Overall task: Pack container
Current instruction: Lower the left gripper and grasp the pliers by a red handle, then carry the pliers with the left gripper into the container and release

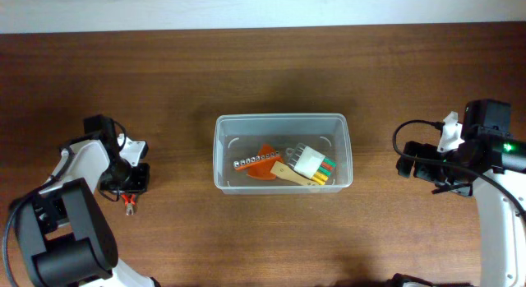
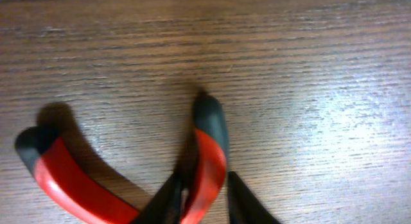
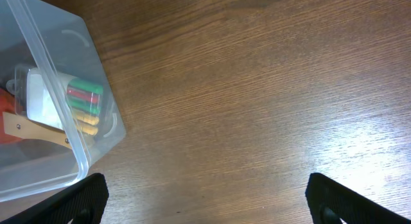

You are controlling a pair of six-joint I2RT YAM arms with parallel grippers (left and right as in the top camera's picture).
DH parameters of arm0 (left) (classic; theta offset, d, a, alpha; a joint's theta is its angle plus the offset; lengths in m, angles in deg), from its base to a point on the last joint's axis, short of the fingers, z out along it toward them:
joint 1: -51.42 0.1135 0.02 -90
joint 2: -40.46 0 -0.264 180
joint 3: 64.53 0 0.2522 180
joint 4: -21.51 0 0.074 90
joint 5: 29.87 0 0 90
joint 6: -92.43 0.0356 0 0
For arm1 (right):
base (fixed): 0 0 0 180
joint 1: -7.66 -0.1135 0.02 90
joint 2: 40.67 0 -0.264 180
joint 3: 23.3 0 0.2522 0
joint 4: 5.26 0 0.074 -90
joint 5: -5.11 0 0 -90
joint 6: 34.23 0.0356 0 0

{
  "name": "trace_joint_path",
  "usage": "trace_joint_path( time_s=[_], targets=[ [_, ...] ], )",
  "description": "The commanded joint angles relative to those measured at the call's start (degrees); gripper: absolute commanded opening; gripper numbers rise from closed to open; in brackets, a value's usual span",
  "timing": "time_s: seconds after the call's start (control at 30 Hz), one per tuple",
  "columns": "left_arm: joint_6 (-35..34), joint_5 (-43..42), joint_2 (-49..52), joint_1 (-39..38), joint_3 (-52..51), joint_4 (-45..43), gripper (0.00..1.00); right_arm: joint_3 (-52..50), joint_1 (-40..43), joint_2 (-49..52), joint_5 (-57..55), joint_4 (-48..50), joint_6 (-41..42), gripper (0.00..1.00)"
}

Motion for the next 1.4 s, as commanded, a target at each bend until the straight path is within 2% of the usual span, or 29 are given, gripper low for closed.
trace_joint_path(
  time_s=[0.0,0.2,0.67,0.9,1.13,1.37],
  targets=[
    [0.33,-2.05,1.20,-0.02,-0.74,0.22,0.19,0.00,-0.42,-0.26,0.59,-0.07,-0.13,0.98],
    [0.33,-2.03,1.20,-0.02,-0.74,0.13,0.02,0.00,-0.42,-0.26,0.57,-0.04,-0.13,0.99],
    [-1.16,-2.51,0.52,-0.28,0.33,0.66,0.02,0.00,-0.42,-0.26,0.55,-0.02,-0.13,0.99],
    [-0.92,-4.70,-2.75,-3.06,7.30,6.29,0.02,0.00,-0.42,-0.26,0.55,0.04,-0.13,0.99],
    [2.16,-4.37,-8.39,-10.01,18.84,11.80,0.02,0.00,-0.42,-0.26,0.55,0.20,-0.13,0.99],
    [8.85,-4.35,-11.54,-24.37,28.28,12.92,0.02,0.00,-0.42,-0.26,0.55,0.24,-0.15,0.99]
  ],
)
